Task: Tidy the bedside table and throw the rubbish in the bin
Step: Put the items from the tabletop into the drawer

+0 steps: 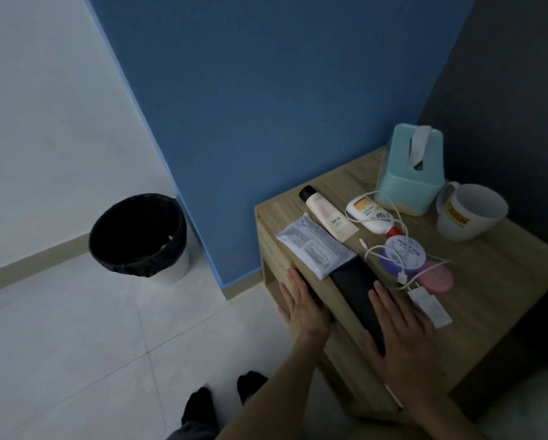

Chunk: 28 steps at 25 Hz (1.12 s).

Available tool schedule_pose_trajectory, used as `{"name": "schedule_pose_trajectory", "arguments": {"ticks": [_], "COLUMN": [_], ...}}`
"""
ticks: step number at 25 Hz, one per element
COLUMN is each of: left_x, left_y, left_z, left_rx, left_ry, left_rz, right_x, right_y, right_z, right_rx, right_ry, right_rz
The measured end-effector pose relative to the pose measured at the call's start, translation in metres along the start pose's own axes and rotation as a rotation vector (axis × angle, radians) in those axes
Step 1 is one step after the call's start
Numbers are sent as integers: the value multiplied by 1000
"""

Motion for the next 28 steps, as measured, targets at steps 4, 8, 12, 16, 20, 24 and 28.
{"name": "schedule_pose_trajectory", "arguments": {"ticks": [4, 8, 12, 16, 20, 24, 28], "left_x": [-8, -20, -32, -45, -56, -65, -74], "left_y": [6, -14, -46, -76, -110, -129, -139], "left_z": [-2, -20, -39, -57, -72, -82, -92], "left_rx": [37, 121, 185, 227, 285, 302, 316], "left_ry": [3, 24, 41, 98, 115, 114, 86], "left_rz": [-28, -52, -71, -50, -74, -66, -86], "right_x": [-3, -5, -5, -9, -12, -18, -26], "right_y": [-2, -5, -4, -8, -13, -14, -8], "right_z": [-6, -8, -8, -10, -10, -11, -6], "right_rx": [4, 3, -24, -22, -12, -33, -39], "right_ry": [39, 15, -42, -103, -152, -220, -308], "right_rz": [-39, -36, -5, 27, 42, 41, 75]}}
Point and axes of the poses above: each hand's wrist, its own x-axis towards the middle knuckle, its own z-axis out of the palm, y = z × x, the point moved 8 cm from there along x, towards the middle knuckle, and after that the axes turned 11 degrees about x, right-handed, at the moved point
